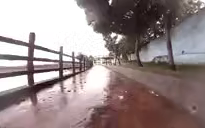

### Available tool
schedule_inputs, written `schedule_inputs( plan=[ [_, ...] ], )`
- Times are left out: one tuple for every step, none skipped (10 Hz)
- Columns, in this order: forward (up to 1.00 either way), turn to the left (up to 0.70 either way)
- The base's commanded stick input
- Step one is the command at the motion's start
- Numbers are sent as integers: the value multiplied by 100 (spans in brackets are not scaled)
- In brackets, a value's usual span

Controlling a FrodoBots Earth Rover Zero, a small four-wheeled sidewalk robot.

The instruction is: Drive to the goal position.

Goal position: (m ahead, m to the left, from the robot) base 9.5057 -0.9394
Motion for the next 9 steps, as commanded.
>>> schedule_inputs(
  plan=[
    [100, -1],
    [100, -1],
    [100, -1],
    [100, -1],
    [100, -1],
    [100, -1],
    [100, -1],
    [100, -1],
    [100, -1]
  ],
)
